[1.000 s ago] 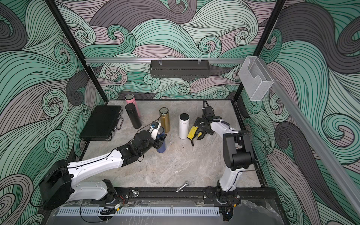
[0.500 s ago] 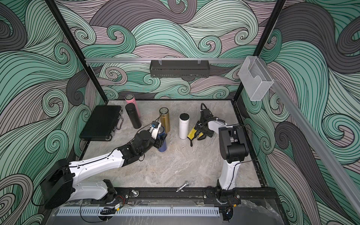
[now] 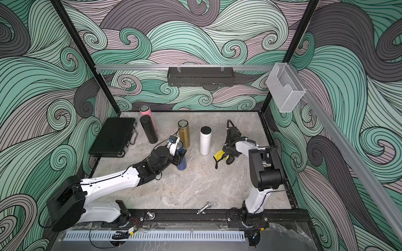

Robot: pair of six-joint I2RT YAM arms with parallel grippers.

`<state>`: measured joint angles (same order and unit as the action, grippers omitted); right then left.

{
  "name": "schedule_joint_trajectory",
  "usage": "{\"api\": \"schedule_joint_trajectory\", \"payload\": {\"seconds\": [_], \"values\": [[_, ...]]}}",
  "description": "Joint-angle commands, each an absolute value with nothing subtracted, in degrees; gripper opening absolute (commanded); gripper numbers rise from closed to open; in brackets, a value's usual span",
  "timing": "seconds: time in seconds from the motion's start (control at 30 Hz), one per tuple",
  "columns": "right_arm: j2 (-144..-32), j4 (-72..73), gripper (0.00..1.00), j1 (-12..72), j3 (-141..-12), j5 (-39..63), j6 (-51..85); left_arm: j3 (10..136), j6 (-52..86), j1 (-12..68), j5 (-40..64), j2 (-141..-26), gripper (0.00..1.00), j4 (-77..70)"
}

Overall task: Wipe the surface of the thermos
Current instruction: Pick up the cleaning item at the center of the board, then wipe the dirt from the surface of the thermos.

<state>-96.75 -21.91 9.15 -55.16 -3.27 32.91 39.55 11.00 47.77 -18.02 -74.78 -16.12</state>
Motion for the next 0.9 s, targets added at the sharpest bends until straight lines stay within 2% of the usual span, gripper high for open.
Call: {"api": "schedule_joint_trajectory", "payload": {"seconds": [0.0, 0.13, 0.33, 0.47, 0.57, 0.73, 0.87], "values": [[-85.7, -24.9, 0.00, 10.0, -49.6, 3.2, 29.3, 40.5, 14.4, 46.6, -19.6, -72.9, 0.00, -16.2], [-70.9, -23.0, 0.00, 12.2, -41.6, 19.6, 25.5, 40.6, 19.7, 43.3, -16.5, -70.2, 0.00, -12.7], [-60.3, -23.0, 0.00, 26.0, -39.6, 29.7, 23.2, 42.8, 23.2, 41.8, -14.5, -68.9, 0.00, -8.5], [-64.9, -15.2, 0.00, 35.5, -41.0, 33.8, 23.7, 44.1, 24.1, 41.8, -14.2, -70.2, 0.00, -7.3], [-71.3, -13.7, 0.00, 40.9, -45.2, 32.7, 23.0, 43.6, 24.7, 41.7, -14.2, -70.8, 0.00, -8.4], [-78.0, -1.6, 0.00, 44.7, -48.6, 30.2, 25.6, 43.5, 26.5, 41.7, -14.6, -72.1, 0.00, -9.0], [-81.8, 4.0, 0.00, 45.7, -50.8, 22.6, 26.0, 43.6, 27.9, 41.7, -14.5, -72.4, 0.00, -9.0]]}}
